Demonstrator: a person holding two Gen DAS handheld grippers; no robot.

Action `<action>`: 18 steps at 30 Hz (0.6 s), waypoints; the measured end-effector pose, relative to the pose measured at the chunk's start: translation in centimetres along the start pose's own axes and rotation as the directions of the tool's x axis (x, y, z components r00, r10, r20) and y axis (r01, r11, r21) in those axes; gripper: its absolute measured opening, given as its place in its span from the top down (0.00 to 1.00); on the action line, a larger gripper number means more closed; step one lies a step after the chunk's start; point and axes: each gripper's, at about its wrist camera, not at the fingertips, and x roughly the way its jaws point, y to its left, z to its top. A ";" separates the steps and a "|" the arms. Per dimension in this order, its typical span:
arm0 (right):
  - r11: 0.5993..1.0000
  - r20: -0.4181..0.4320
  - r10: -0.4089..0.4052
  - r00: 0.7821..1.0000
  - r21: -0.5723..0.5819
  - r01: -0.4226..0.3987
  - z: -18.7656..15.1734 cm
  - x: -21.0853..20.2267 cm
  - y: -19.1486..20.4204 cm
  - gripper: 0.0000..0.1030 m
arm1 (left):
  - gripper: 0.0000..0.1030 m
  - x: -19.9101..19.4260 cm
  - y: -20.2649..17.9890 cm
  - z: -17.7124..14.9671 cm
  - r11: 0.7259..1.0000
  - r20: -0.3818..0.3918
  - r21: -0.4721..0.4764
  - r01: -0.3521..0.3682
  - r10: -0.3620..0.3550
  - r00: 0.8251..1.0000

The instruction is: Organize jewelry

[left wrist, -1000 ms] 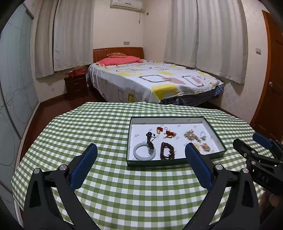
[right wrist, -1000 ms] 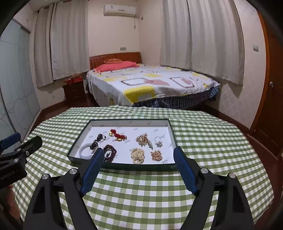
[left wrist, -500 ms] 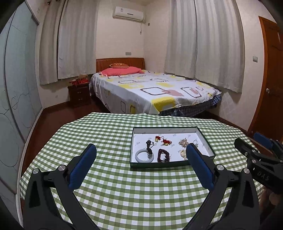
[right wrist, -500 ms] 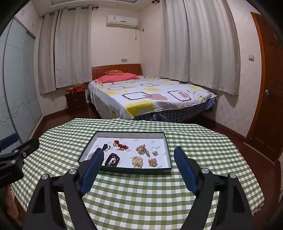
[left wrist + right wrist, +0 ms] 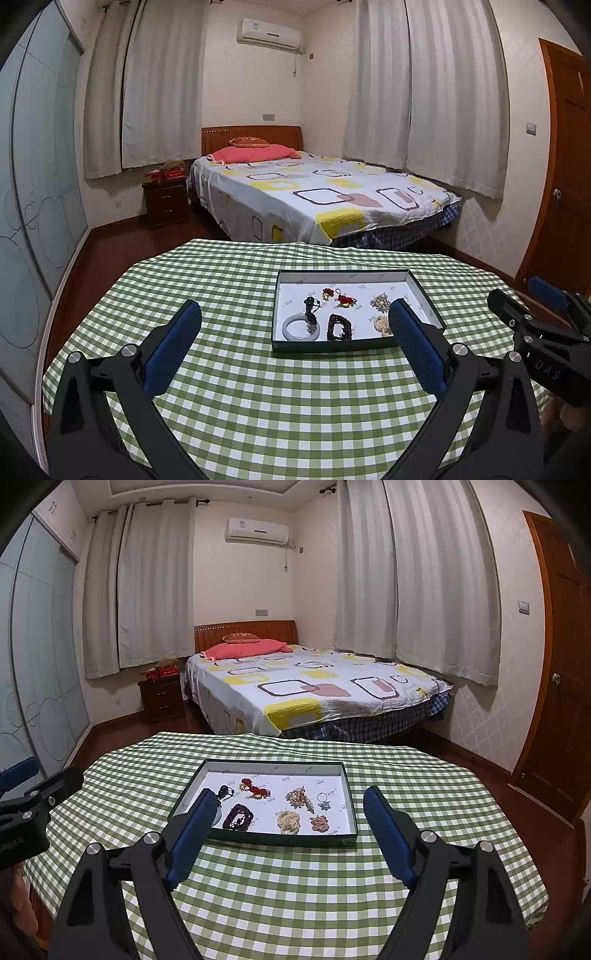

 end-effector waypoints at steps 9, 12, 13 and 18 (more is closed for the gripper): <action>1.000 -0.001 0.002 1.000 -0.005 -0.002 0.0 0.1 0.2 0.23 | 0.04 0.1 0.2 0.0 1.000 -0.003 -0.002 0.002 -0.002 1.000; 1.000 -0.001 0.001 1.000 -0.005 -0.001 0.0 0.1 0.2 0.23 | 0.04 0.1 0.3 -0.1 1.000 -0.005 -0.002 0.001 -0.001 1.000; 1.000 0.000 0.001 1.000 -0.005 -0.001 0.0 0.1 0.2 0.23 | 0.04 0.1 0.4 -0.1 1.000 -0.005 -0.002 0.000 0.000 1.000; 1.000 0.000 0.002 1.000 -0.005 -0.002 0.0 0.1 0.2 0.23 | 0.04 0.2 0.4 -0.1 1.000 -0.004 -0.002 0.002 -0.002 1.000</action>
